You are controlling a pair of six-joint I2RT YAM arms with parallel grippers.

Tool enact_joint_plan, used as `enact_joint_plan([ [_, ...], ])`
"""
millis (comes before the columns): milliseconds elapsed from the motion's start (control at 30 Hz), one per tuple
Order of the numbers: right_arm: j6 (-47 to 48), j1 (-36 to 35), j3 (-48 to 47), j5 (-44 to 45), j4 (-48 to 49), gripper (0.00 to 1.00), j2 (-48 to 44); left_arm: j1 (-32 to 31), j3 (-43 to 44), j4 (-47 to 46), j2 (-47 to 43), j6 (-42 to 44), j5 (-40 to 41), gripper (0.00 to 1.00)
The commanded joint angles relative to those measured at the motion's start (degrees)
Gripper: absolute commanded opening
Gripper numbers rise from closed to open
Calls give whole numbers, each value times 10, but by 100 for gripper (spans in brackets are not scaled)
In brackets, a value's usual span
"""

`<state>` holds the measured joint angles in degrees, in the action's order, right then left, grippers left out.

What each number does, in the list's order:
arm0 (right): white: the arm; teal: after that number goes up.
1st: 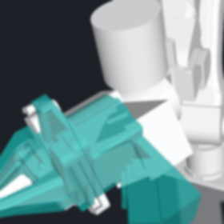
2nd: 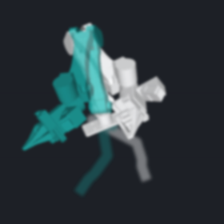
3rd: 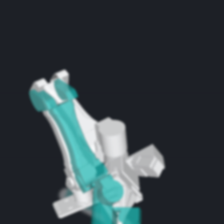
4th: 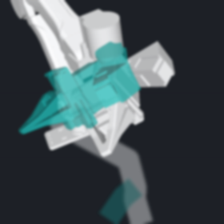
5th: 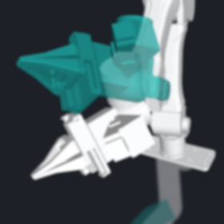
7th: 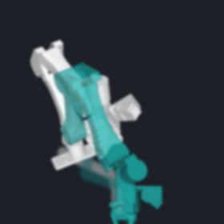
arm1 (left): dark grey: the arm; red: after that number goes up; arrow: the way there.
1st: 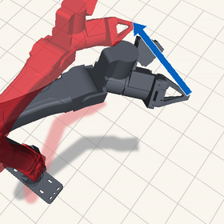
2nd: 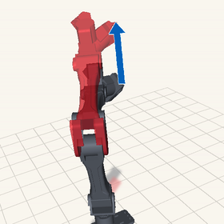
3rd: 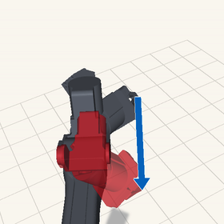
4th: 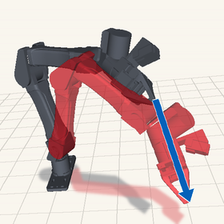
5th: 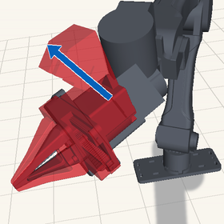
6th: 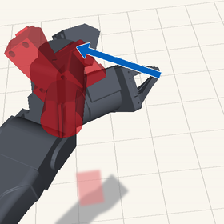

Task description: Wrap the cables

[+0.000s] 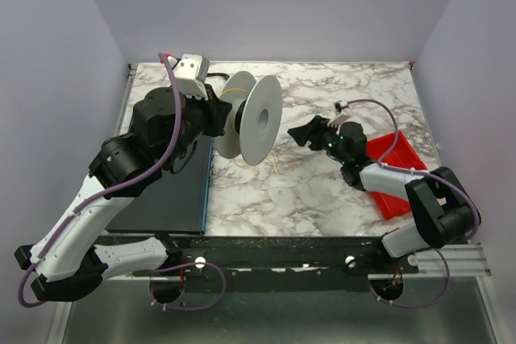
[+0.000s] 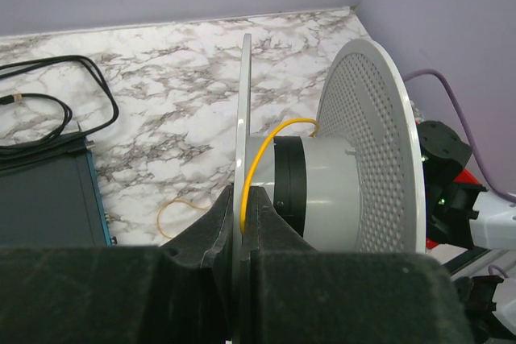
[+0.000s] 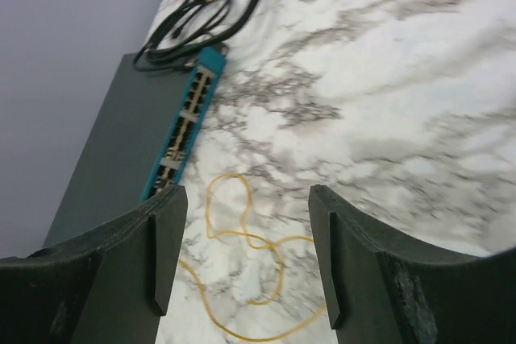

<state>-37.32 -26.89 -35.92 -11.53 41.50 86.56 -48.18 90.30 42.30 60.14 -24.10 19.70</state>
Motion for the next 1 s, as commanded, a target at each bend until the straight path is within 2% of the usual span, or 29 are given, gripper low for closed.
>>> enact_joint_plan([
  [0, -23, 22, 66, -8, 47, 69, -52, -1, 45, -24, 10, -3, -22, 0],
  [167, 23, -18, 74, 12, 25, 70, -75, -1, 64, -26, 24, 3, -30, 0],
  [433, 91, -58, 38, 25, 17, 70, -15, -1, 112, -16, 47, 10, -32, 0],
  [967, 90, -108, 11, 45, 26, 68, 62, -1, 147, -17, 65, 3, -35, 0],
])
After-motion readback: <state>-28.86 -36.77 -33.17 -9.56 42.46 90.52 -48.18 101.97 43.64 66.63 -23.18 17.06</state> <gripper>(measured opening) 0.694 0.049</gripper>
